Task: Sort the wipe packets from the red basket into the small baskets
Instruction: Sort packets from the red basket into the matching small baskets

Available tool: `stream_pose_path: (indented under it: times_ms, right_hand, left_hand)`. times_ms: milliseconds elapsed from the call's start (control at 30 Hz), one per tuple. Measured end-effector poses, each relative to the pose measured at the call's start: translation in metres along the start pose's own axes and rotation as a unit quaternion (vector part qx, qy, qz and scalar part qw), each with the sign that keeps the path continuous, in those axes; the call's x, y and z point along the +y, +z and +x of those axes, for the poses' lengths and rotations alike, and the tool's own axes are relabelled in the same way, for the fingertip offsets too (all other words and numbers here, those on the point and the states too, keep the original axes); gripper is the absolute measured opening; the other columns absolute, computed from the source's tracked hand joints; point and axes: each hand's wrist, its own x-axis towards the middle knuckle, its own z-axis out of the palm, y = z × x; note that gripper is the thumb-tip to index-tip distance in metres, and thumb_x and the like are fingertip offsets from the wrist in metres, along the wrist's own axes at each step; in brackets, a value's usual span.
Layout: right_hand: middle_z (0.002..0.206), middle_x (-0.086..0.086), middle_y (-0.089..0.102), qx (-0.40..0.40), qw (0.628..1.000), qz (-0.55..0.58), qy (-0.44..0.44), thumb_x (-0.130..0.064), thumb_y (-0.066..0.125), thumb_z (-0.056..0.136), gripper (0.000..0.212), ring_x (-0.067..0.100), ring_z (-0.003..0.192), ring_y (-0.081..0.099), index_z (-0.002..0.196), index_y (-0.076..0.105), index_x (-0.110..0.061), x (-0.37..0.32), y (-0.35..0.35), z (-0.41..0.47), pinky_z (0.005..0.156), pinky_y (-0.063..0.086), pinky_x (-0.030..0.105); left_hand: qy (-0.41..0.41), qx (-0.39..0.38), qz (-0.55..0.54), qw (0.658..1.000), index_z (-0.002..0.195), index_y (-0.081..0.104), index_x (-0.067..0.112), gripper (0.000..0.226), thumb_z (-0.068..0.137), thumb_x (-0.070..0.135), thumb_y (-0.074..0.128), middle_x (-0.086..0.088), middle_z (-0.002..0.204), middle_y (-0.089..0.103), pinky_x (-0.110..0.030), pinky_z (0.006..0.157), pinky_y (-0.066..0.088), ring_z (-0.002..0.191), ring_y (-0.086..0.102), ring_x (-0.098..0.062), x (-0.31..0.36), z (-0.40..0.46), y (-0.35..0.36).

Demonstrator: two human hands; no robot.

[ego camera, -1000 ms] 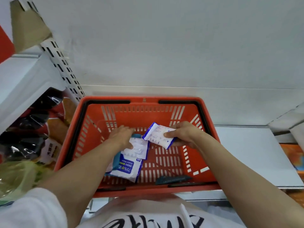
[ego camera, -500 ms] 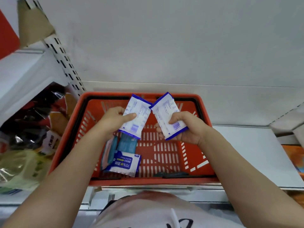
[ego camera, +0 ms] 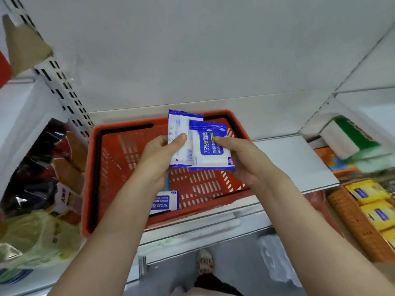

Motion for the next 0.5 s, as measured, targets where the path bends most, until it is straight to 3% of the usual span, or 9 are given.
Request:
stream_pose_path:
  times_ms: [67,133,233,367,500]
  right_hand:
    - [0.113,0.018,0.071,0.043,0.999,0.01,-0.029,-0.018,0.062,0.093,0.026,0.027,0.092,0.071,0.114,0.066,-0.003,0.002,-0.007,-0.021,0.082,0.06,0.037]
    - [0.109,0.017,0.073,0.101,0.993,0.004,-0.066,-0.018,0.064,0.093,0.018,0.026,0.091,0.071,0.107,0.067,-0.007,0.005,-0.022,-0.044,0.083,0.06,0.04]
    - [0.103,0.012,0.075,0.188,0.977,-0.004,-0.1,-0.02,0.062,0.096,0.024,0.022,0.088,0.073,0.116,0.062,-0.008,0.012,-0.058,-0.078,0.077,0.062,0.038]
    - [0.105,0.01,0.075,0.26,0.96,0.028,-0.095,-0.02,0.064,0.094,0.03,0.023,0.09,0.072,0.121,0.06,-0.006,0.029,-0.11,-0.124,0.08,0.06,0.039]
    - [0.107,0.012,0.074,0.293,0.949,0.064,-0.101,-0.005,0.073,0.084,0.041,0.031,0.097,0.072,0.122,0.06,-0.004,0.049,-0.169,-0.173,0.084,0.059,0.048]
  left_hand:
    - [-0.001,-0.023,-0.02,1.0,0.105,0.063,0.011,0.02,0.089,0.022,0.068,-0.005,0.085,0.077,-0.026,0.053,0.055,0.071,0.074,-0.017,-0.006,-0.009,0.013]
    - [-0.004,-0.037,-0.027,0.999,0.112,0.063,0.008,0.026,0.089,0.02,0.068,-0.009,0.096,0.076,-0.034,0.064,0.059,0.083,0.074,-0.022,-0.016,-0.018,0.027]
    - [-0.012,-0.069,-0.033,0.997,0.12,0.062,0.003,0.032,0.09,0.013,0.065,-0.014,0.109,0.072,-0.041,0.083,0.059,0.095,0.071,-0.028,-0.036,-0.031,0.054]
    - [-0.041,-0.136,-0.018,0.99,0.117,0.065,0.012,0.025,0.092,0.009,0.06,-0.004,0.103,0.075,-0.038,0.077,0.06,0.089,0.073,-0.02,-0.066,-0.058,0.104]
    - [-0.061,-0.191,0.027,0.979,0.12,0.063,0.012,0.026,0.094,0.014,0.06,-0.004,0.104,0.075,-0.039,0.081,0.058,0.093,0.073,-0.022,-0.106,-0.093,0.169]
